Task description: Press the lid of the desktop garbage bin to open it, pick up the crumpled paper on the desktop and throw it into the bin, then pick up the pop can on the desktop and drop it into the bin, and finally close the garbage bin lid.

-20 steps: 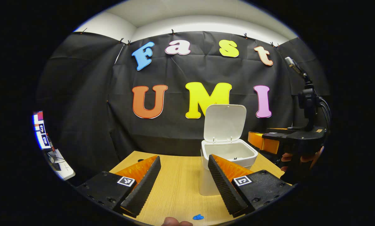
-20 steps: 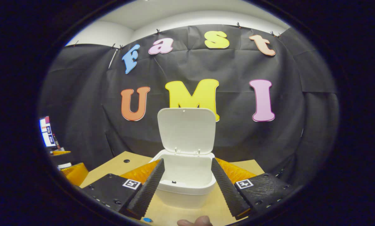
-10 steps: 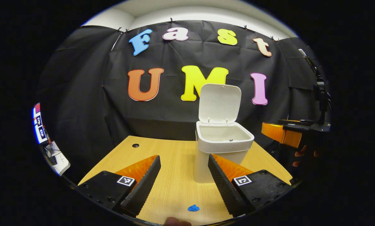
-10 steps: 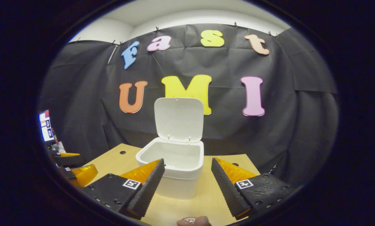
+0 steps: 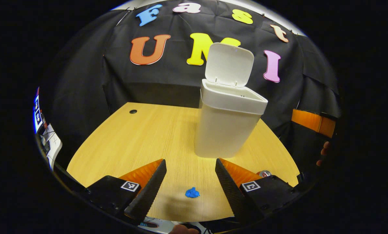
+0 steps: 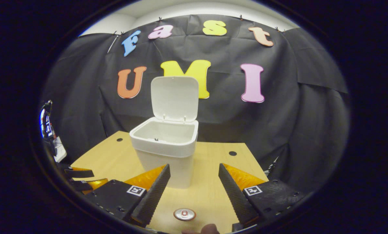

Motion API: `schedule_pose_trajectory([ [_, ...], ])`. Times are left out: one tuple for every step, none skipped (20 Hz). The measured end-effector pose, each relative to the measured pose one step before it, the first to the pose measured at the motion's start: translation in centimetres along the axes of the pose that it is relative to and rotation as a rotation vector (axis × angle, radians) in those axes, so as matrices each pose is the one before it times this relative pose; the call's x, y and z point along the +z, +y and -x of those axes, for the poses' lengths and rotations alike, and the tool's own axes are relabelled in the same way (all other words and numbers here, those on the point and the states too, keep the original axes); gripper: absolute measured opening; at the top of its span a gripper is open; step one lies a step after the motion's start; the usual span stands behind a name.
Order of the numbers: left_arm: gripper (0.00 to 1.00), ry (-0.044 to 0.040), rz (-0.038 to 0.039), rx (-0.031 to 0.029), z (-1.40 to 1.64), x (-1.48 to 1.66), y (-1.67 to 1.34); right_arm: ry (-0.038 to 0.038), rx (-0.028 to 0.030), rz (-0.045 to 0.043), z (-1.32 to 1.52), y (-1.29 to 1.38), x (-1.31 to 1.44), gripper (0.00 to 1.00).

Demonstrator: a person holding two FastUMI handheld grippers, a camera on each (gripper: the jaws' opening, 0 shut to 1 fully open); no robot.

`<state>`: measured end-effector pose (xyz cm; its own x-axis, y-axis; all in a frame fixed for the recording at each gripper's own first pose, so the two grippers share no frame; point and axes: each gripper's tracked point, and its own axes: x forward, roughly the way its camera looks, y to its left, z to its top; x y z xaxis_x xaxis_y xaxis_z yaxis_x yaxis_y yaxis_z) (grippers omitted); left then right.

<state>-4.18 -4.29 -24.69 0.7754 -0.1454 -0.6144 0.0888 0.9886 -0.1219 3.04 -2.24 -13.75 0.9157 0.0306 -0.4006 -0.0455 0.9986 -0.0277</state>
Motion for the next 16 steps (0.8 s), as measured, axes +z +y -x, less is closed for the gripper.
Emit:
schedule_pose_trajectory([
  [0.98,0.02231,-0.00779,-0.00266,-0.459,-1.530,-0.215,0.01524,-0.00491,0.00632,0.266,-0.222,-0.809,0.94],
  [0.98,0.02299,-0.00626,-0.00298,-0.557,-1.467,-0.128,0.01453,-0.00398,0.00805,0.340,-0.212,-0.614,0.94],
  [0.98,0.02878,-0.00357,-0.00353,-0.564,-1.494,-0.236,0.01364,-0.00648,0.00937,0.316,-0.302,-0.791,0.94],
  [0.98,0.03178,-0.00024,-0.00339,-0.608,-1.555,-0.290,0.01342,-0.00811,0.00692,0.399,-0.394,-0.665,0.94],
  [0.98,0.02306,0.00184,-0.00527,-0.604,-1.212,-0.291,0.01436,-0.00518,0.00502,0.308,-0.329,-0.934,0.95],
  [0.98,0.01607,-0.00019,-0.00114,-0.501,-0.843,-0.029,0.01814,-0.00765,0.00435,0.307,-0.424,-0.772,0.98],
  [0.98,0.01373,-0.00371,0.00382,-0.588,-0.661,0.192,0.01950,-0.00952,0.00260,0.150,-0.424,-0.992,0.96],
  [0.98,0.01483,-0.00314,0.00356,-0.587,-0.767,0.043,0.02119,-0.00860,0.00079,0.157,-0.365,-0.813,0.96],
  [0.99,0.01781,-0.00071,0.00182,-0.572,-0.765,-0.022,0.01889,-0.00684,-0.00074,0.065,-0.372,-0.901,0.96],
  [0.98,0.01835,0.00269,0.00239,-0.554,-0.710,0.036,0.01307,-0.00649,-0.00091,0.140,-0.346,-0.509,0.96],
  [0.99,0.02094,0.00873,-0.00696,-0.569,-0.565,-0.068,0.00812,-0.00605,-0.00084,0.177,-0.196,-0.412,0.96],
  [0.98,0.02009,0.00875,-0.00586,-0.567,-0.436,-0.007,0.00554,-0.00444,-0.00181,0.052,-0.226,-0.233,0.98],
  [0.99,0.01530,0.00025,0.00384,-0.506,-0.326,0.230,0.00484,-0.00336,-0.00140,-0.017,-0.116,-0.289,0.98],
  [0.98,0.00888,-0.00445,0.00728,-0.365,-0.065,0.403,0.00537,-0.00435,-0.00159,-0.012,-0.056,-0.221,0.98],
  [0.98,0.00833,-0.00347,0.00661,-0.412,-0.143,0.249,0.00649,-0.00157,-0.00321,-0.003,-0.127,-0.400,0.98],
  [0.97,0.01282,-0.00104,0.00519,-0.365,-0.240,0.218,0.00840,0.00018,-0.00344,0.051,0.030,-0.264,0.96],
])
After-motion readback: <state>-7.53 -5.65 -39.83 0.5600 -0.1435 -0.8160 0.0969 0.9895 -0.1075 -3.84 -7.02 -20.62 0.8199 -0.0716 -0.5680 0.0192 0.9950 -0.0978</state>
